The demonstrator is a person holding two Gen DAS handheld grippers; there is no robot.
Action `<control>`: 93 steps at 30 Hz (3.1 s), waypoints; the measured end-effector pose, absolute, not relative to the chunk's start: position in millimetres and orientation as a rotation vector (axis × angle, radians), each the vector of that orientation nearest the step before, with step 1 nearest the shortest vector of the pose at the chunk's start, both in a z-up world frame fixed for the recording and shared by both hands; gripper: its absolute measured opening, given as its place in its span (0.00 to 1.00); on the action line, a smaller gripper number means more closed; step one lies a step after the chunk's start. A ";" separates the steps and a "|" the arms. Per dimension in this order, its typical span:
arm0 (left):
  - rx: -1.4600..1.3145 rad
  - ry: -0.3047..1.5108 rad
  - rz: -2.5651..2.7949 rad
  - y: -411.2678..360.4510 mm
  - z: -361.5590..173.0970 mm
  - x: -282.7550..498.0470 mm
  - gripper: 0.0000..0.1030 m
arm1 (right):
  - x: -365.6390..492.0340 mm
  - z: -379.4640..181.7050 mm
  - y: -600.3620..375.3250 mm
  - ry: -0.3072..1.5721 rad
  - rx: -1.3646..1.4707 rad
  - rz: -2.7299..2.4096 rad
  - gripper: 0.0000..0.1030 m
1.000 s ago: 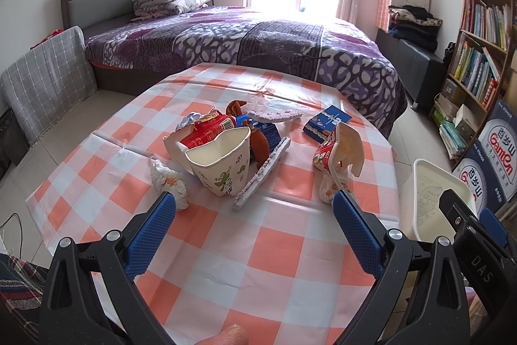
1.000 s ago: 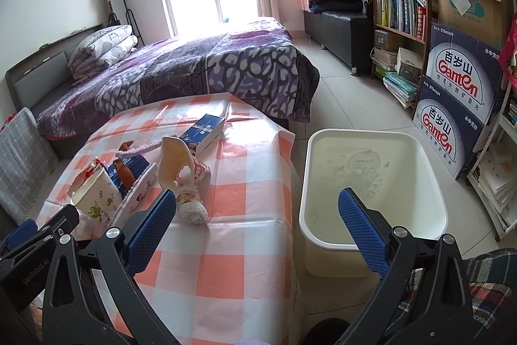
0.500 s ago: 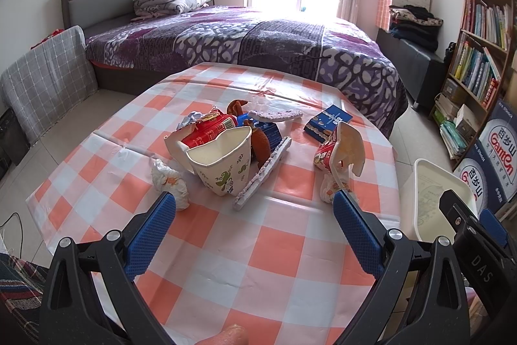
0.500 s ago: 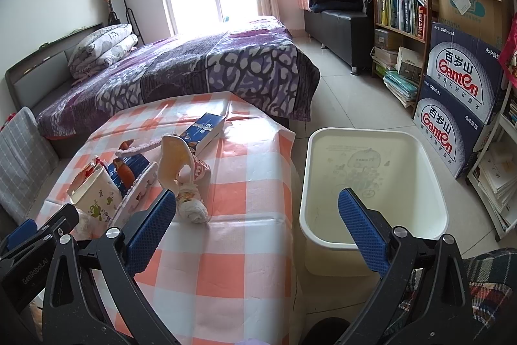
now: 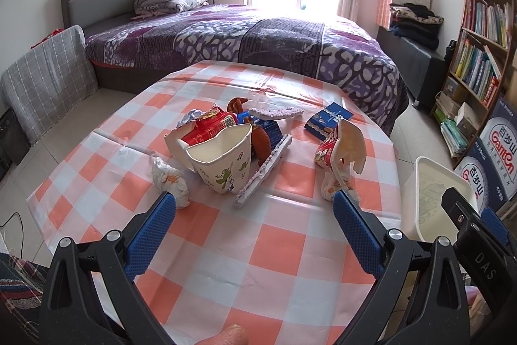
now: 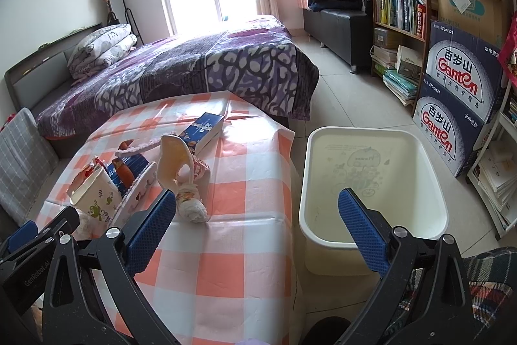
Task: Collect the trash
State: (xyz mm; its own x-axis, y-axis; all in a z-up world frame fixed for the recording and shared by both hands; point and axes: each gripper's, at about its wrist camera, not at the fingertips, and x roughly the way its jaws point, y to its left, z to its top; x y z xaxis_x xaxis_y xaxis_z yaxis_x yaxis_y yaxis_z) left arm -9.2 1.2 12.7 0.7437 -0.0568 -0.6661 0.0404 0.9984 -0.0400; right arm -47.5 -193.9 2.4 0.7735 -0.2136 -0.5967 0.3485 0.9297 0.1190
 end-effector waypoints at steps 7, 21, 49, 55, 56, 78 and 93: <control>-0.014 0.831 -0.037 8.3 -3.1 6.1 0.92 | -35.6 -2.8 -190.5 0.693 0.262 -0.298 0.93; 0.028 0.981 -0.083 22.0 10.9 69.7 0.92 | 5.8 -9.8 -202.5 0.907 0.313 -0.257 0.93; -0.030 1.237 -0.195 54.0 -6.7 149.7 0.92 | 159.7 -38.8 -154.1 1.130 0.120 -0.080 0.71; 0.026 1.239 -0.230 37.7 -12.9 151.1 0.92 | 164.7 -35.8 -169.3 1.108 0.242 -0.003 0.27; 0.040 1.242 -0.230 35.1 -14.9 152.4 0.92 | 163.6 -33.5 -171.4 1.097 0.258 0.003 0.27; -0.158 1.102 -0.157 70.5 19.4 139.6 0.23 | 96.1 35.6 -193.9 0.843 0.324 0.006 0.27; -0.185 0.843 -0.143 22.9 67.2 95.8 0.23 | 44.4 59.7 -238.2 0.674 0.305 -0.206 0.28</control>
State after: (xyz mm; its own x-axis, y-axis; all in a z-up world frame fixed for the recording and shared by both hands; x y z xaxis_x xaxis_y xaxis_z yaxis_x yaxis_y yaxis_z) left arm 95.8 22.9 67.2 0.6573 -0.1986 -0.7270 0.0527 0.9744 -0.2185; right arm 44.4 -238.2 59.7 0.7637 -0.0882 -0.6395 0.2841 0.9355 0.2102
